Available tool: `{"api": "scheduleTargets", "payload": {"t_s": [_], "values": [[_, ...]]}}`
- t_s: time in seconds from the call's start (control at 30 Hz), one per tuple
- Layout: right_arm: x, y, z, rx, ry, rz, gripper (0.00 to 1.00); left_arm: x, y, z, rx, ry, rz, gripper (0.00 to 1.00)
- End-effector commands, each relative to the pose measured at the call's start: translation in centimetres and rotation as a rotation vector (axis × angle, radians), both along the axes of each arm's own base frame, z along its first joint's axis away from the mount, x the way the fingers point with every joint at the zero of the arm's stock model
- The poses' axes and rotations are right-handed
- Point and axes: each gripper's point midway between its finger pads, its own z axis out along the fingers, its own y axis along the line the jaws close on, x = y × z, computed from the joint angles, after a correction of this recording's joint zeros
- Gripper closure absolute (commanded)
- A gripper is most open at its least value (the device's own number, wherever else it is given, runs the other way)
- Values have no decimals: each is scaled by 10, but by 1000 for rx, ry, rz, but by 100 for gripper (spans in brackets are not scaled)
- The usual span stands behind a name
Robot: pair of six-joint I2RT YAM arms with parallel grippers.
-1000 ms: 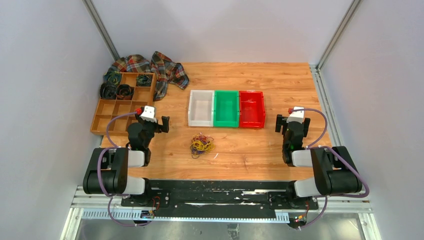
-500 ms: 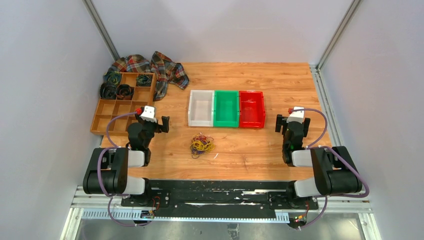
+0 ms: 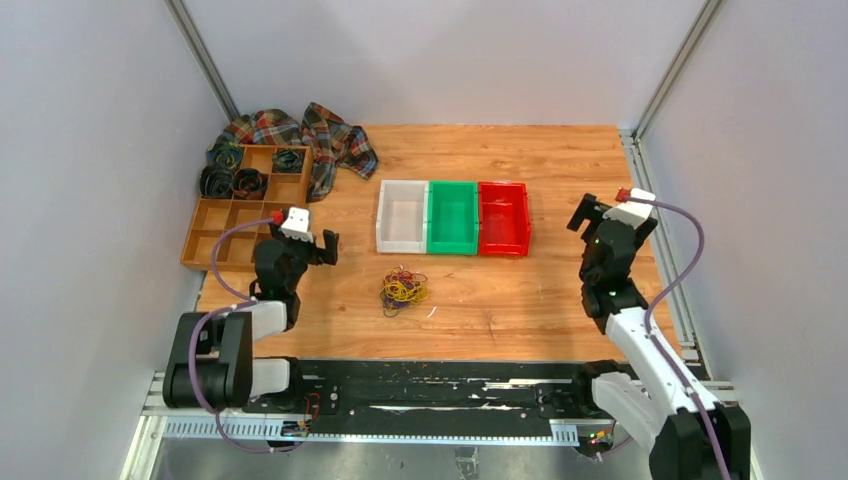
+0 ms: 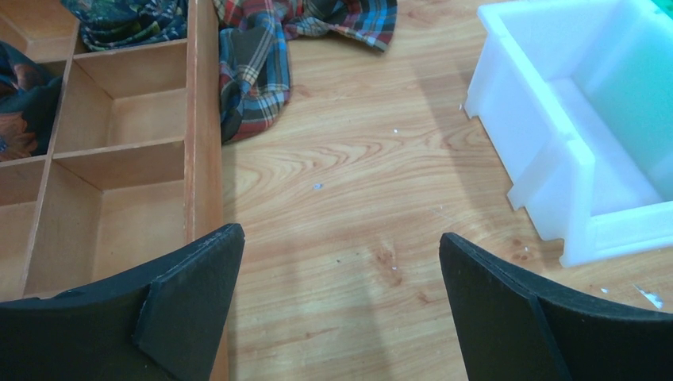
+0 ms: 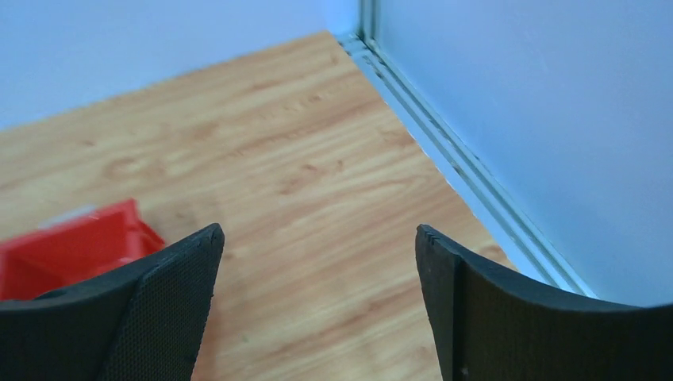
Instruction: Untangle the cables
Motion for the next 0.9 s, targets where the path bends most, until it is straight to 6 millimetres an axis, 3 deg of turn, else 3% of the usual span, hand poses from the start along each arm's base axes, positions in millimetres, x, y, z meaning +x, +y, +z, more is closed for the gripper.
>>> {"api": "scheduleTargets", "payload": {"t_s": [0.0,0.07,0.13,0.2,0.3,0.4,0.47,0.63,0.87], "values": [[-8,37,-2,155,107,165,10,11,1,38,16,35,-6,2],[-7,53,11,216,102,234,10,14,3,52,20,100,-3,2],[-17,47,13,339,109,136,10,13,4,64,20,166,4,2],[-19,64,12,401,114,220,11,8,5,68,22,243,10,2],[-17,126,19,461,109,554,12,-1,5,72,72,327,-21,2],[-25,177,6,421,251,655,14,-12,3,73,119,406,-66,2],[-39,230,3,369,346,811,19,-23,-2,72,137,456,-119,2],[-80,324,-17,309,520,1052,22,-51,-25,69,107,555,-277,2],[-109,405,-43,254,629,1269,42,-76,-38,60,61,658,-365,2]]}}
